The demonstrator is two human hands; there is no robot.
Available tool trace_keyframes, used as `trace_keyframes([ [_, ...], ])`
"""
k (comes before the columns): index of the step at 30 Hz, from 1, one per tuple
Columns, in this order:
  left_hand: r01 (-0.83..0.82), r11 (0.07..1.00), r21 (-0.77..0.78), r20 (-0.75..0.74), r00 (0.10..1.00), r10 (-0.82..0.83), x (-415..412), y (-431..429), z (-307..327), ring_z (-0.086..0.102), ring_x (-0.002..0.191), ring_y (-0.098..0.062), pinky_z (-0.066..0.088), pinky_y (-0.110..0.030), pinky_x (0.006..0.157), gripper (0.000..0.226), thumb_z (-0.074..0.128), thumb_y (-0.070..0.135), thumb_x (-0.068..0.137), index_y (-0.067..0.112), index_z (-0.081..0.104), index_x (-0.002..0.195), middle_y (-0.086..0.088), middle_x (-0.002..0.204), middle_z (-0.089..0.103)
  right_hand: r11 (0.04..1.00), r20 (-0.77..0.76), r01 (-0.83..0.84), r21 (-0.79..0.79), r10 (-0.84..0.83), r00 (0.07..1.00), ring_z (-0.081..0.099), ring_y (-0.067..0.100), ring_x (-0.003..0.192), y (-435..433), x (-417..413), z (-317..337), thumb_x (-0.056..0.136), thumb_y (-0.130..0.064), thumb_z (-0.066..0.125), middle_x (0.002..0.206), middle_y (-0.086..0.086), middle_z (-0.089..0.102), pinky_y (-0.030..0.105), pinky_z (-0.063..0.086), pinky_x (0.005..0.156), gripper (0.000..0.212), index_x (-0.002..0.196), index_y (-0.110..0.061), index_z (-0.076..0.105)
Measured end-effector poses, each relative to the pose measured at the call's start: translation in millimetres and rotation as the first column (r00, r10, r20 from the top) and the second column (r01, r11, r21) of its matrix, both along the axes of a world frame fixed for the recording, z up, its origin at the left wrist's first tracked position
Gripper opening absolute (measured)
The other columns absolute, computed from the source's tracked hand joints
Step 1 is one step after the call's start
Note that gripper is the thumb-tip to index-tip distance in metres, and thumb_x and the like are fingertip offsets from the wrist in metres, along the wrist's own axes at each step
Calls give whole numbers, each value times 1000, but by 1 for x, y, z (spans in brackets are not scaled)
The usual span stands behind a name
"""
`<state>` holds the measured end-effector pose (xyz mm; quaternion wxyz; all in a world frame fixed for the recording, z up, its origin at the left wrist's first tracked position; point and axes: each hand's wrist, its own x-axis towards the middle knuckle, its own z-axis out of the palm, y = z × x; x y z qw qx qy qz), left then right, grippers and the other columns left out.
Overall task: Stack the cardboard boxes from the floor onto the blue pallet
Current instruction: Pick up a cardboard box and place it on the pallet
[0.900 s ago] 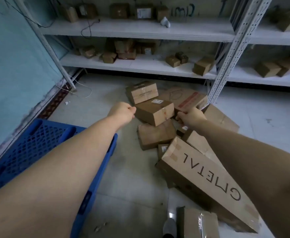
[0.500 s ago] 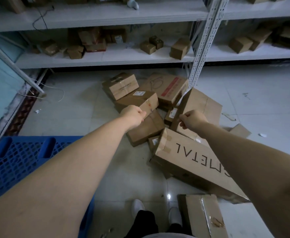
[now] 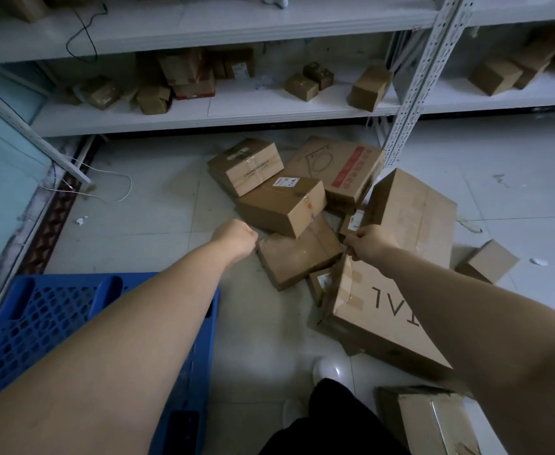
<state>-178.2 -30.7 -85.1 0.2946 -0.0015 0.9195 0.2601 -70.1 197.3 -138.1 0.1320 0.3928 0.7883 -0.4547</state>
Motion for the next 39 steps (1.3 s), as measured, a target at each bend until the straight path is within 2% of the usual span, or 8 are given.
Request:
trace_keyframes([
  [4, 17, 999, -48, 24, 1000, -15, -25, -11, -15, 62, 109, -30, 52, -39, 95, 28, 47, 23, 97, 7, 67, 109, -12, 115, 67, 1000, 27, 8, -27, -7, 1000, 61, 18, 76, -6, -38, -11, 95, -21, 57, 90, 9, 65, 27, 49, 64, 16, 99, -8, 65],
  [8, 0, 997, -77, 42, 999, 4, -68, -11, -25, 62, 107, -29, 53, -40, 93, 29, 46, 24, 98, 8, 65, 111, -12, 114, 66, 997, 27, 25, -69, -24, 999, 66, 22, 89, -2, -95, -24, 93, -20, 58, 100, 10, 67, 37, 56, 82, 14, 103, -11, 63],
  [10, -19, 996, -85, 43, 999, 23, -97, -5, -29, 62, 105, -29, 52, -39, 90, 27, 46, 24, 98, 7, 65, 109, -12, 112, 66, 996, 11, 46, -75, -46, 999, 65, 21, 89, 5, -130, -28, 94, -22, 58, 103, 9, 67, 33, 55, 75, 18, 108, -11, 63],
  [16, -27, 995, -99, 99, 994, 37, -195, 28, -47, 60, 111, -29, 51, -39, 96, 31, 48, 25, 98, 8, 63, 119, -12, 120, 64, 996, 71, 35, -83, -29, 997, 64, 19, 83, 36, -226, -40, 94, -17, 58, 90, 6, 66, 34, 55, 80, 9, 97, -11, 65],
  [25, -122, 992, -33, 167, 978, 126, -291, 49, -80, 62, 109, -28, 50, -37, 90, 31, 47, 26, 97, 8, 63, 118, -12, 117, 65, 997, 76, -27, -74, 33, 997, 62, 17, 65, 56, -339, -57, 94, -18, 54, 79, 4, 68, 22, 45, 53, 18, 104, -8, 66],
  [30, -141, 990, -26, 177, 974, 144, -337, 35, -98, 62, 110, -31, 50, -39, 94, 30, 50, 25, 96, 7, 65, 114, -14, 118, 66, 996, 92, -3, -94, 12, 996, 64, 15, 68, 48, -381, -66, 94, -23, 53, 92, 6, 70, 22, 49, 58, 22, 108, -14, 68],
  [35, -114, 992, -60, 170, 978, 123, -394, 16, -113, 63, 110, -32, 50, -39, 94, 29, 52, 25, 94, 6, 66, 111, -16, 118, 66, 999, 131, -5, -54, 12, 991, 58, 11, 60, 34, -420, -74, 93, -25, 54, 77, 0, 68, 21, 40, 50, 23, 102, -12, 70],
  [39, -23, 997, -77, 190, 981, 38, -450, 10, -116, 63, 110, -34, 51, -40, 92, 32, 50, 25, 96, 3, 65, 115, -18, 119, 65, 999, 197, 32, -21, -27, 980, 58, 14, 67, 21, -458, -73, 95, -27, 53, 90, 4, 69, 23, 41, 51, 25, 105, -11, 69],
])
